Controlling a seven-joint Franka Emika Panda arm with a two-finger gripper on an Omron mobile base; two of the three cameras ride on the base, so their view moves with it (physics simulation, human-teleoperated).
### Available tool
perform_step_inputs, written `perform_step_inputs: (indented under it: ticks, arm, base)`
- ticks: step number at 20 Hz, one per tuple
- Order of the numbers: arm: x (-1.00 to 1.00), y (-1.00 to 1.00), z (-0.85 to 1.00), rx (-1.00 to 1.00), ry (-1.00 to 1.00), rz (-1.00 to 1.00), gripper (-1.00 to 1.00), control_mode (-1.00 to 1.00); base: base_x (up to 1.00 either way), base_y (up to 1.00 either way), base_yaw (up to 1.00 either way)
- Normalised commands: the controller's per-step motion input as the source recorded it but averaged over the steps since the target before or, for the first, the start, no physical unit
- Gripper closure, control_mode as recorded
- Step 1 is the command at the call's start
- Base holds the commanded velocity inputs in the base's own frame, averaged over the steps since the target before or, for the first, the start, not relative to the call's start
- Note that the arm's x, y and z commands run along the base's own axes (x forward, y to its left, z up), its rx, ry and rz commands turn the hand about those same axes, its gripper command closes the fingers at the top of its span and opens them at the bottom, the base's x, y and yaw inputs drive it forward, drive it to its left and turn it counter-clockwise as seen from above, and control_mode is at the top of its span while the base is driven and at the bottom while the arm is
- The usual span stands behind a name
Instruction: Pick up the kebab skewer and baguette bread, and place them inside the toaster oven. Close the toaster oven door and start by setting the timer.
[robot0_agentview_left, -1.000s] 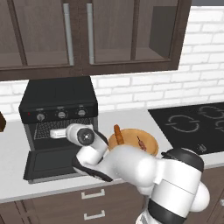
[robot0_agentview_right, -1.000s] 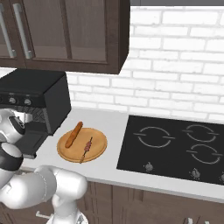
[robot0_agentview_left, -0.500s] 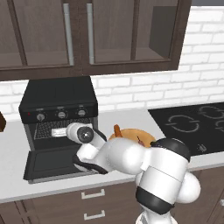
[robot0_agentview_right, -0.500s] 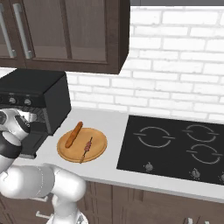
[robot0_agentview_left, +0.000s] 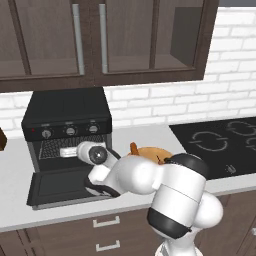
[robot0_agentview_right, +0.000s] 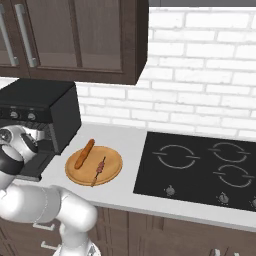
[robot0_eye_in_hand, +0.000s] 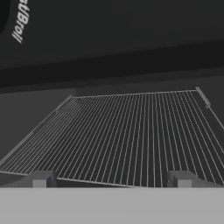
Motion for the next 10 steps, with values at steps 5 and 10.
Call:
perform_step_inputs:
  ticks: [5,10]
  arm:
    - [0.12,0.00,-0.07,0.00,0.00,0.00,-1.00,-1.00]
    - [0.20,0.00,-0.17,0.00,-0.01,-0.03,-1.00,-1.00]
  base:
    - [0.00,0.00,0.00]
    - [0.00,0.00,0.00]
